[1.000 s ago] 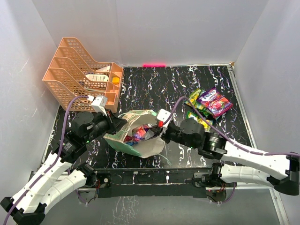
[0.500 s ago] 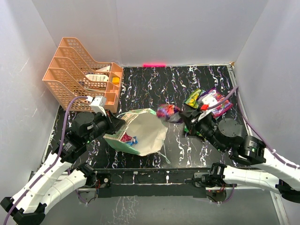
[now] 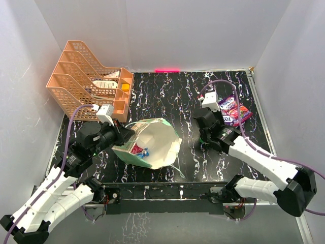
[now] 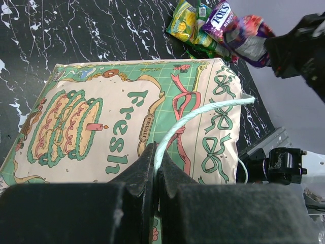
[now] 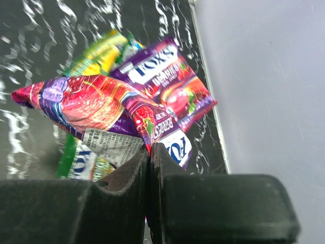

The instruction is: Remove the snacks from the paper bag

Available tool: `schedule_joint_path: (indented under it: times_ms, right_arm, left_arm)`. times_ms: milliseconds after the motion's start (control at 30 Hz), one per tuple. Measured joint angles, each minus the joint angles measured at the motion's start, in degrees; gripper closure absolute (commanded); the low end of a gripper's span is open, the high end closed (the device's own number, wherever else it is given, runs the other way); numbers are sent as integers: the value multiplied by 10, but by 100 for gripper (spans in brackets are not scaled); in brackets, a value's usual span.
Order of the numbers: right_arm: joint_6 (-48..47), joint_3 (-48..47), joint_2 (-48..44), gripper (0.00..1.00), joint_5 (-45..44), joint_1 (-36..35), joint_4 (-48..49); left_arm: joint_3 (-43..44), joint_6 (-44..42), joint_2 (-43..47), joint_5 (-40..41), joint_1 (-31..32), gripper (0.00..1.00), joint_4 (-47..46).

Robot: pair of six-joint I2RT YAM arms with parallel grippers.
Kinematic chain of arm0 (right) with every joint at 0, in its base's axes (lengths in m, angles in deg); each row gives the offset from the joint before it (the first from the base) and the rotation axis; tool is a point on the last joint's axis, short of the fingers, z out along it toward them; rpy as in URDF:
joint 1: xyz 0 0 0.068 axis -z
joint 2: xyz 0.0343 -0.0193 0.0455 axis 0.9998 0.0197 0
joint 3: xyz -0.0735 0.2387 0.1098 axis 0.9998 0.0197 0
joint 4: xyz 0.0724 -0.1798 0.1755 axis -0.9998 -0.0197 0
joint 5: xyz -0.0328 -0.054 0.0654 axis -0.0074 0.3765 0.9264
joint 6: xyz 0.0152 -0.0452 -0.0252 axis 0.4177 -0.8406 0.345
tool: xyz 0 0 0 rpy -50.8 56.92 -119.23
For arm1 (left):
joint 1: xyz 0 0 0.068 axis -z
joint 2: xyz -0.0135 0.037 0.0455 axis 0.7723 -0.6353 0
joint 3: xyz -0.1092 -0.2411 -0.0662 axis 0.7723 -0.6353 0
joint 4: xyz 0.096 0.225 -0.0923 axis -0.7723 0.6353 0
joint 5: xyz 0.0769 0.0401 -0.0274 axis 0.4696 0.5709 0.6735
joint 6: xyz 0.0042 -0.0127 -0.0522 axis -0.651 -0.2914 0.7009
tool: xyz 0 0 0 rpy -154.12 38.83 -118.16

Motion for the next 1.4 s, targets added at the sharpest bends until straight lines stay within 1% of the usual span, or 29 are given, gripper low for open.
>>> schedule_joint_path:
  times_ms: [100,400,567,700,833,1000,1167,1400]
  right_arm:
    - [-2,24,16,93,7,31,-7]
    - [-16,30,57,93,14,42,10]
    - [-62,68,83,93,23,43,22]
    - [-102,110,79,93,54,45,27]
    - [-135,141,75,93,70,45,53]
    - [-144,144,91,93,93,45,84]
    - [-150,145,136,93,131,45,84]
    - [-169,145,160,93,171,44,82]
  left_arm:
    - [2,0,4,2,0,100,6]
    - [3,-2,14,7,0,100,12]
    - [3,-2,15,6,0,100,12]
    - [3,-2,17,7,0,100,12]
    - [3,-2,16,6,0,100,10]
    - [3,0,13,2,0,100,10]
    - [3,0,18,2,0,100,10]
    - [3,-5,30,2,0,100,19]
